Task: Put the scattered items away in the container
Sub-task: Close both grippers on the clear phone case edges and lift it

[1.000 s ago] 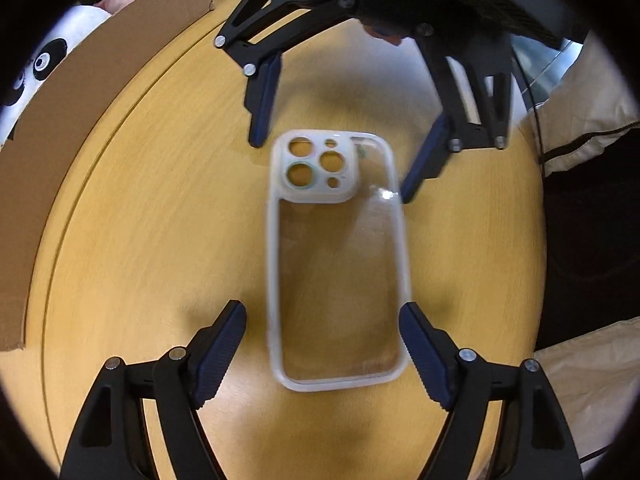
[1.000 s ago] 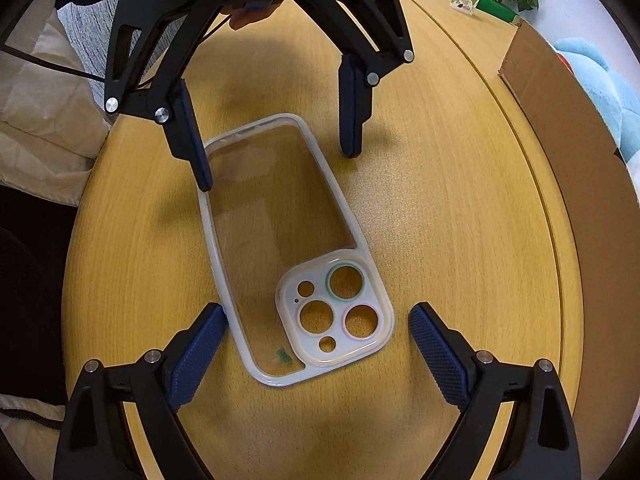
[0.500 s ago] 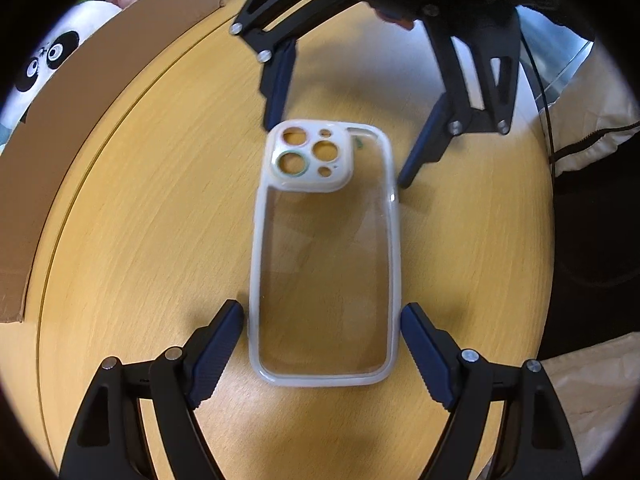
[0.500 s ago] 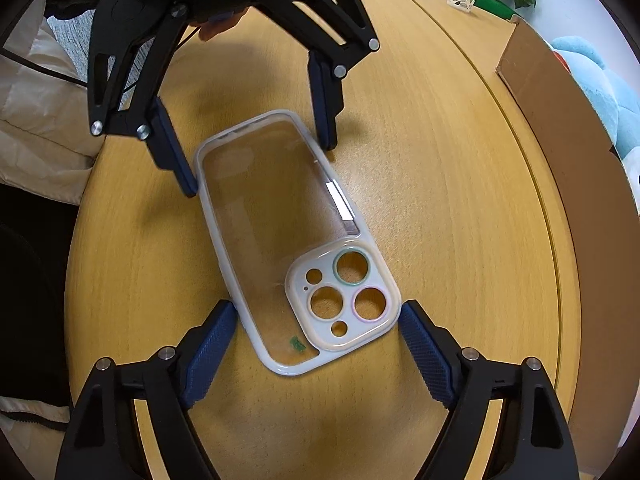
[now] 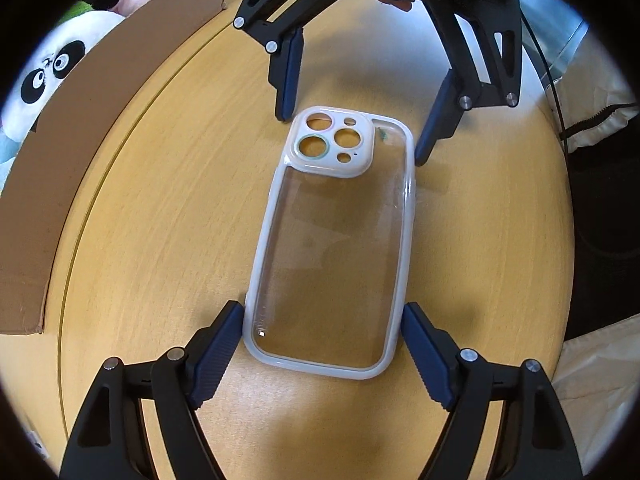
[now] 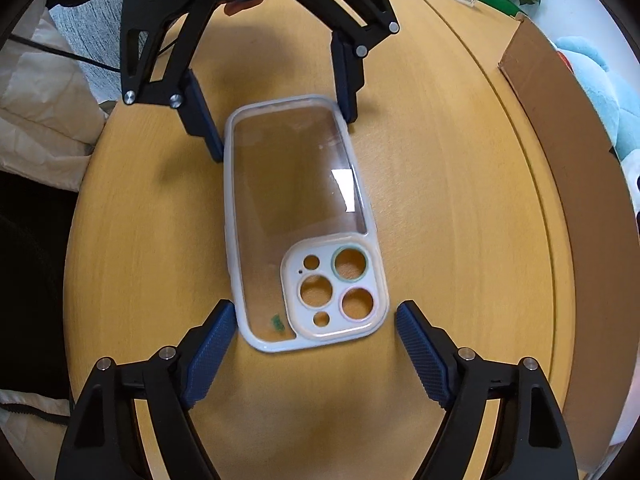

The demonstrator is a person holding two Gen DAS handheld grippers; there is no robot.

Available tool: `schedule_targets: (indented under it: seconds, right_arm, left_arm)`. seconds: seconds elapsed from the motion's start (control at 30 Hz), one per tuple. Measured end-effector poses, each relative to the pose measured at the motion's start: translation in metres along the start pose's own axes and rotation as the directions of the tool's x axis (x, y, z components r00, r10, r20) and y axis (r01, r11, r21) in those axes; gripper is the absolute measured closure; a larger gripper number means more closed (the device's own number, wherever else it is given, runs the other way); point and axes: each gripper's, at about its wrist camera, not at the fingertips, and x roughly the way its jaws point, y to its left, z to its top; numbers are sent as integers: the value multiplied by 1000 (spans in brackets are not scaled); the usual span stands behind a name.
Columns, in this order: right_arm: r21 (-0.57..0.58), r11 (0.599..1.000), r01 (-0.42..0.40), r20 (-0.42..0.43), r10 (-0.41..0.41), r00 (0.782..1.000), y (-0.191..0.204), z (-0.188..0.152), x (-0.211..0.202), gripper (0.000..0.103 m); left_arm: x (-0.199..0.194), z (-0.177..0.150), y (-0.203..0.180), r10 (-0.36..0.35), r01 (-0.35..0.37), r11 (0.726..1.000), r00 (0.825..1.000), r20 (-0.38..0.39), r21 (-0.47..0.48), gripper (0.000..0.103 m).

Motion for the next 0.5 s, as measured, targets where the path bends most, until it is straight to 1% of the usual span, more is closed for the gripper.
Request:
schedule_targets:
  seconds: [0.17, 0.23, 0.3, 0.37, 0.4, 0.5]
  right_arm:
    - [-24, 1000, 8, 9, -8, 1000, -7, 2, -6, 17]
    - [-26, 1000, 13, 8, -13, 1000, -12, 2, -8, 14]
    - [-22, 1000, 5, 11, -5, 1000, -16, 1, -11, 14]
    - [-20, 1000, -19, 18, 19, 1000, -18, 0, -14, 16]
    - [-27, 999, -23, 25, 24, 999, -18, 0, -16, 19]
    - [-35, 999, -24, 23, 25, 999, -21, -4, -22, 20]
  left_arm:
    - [-1, 0, 12, 6, -6, 1000, 1000, 7, 7, 23]
    - [-1, 1, 18, 1, -1, 1000, 1000, 10, 8, 23]
    - [0, 3, 21, -2, 1, 1000, 1000, 15, 16, 23]
    - [0, 5, 24, -4, 3, 1000, 1000, 19, 23, 23]
    - [0, 5, 26, -5, 4, 1000, 1000, 19, 26, 23]
    - [0, 8, 32, -3, 2, 999, 1000, 20, 36, 24]
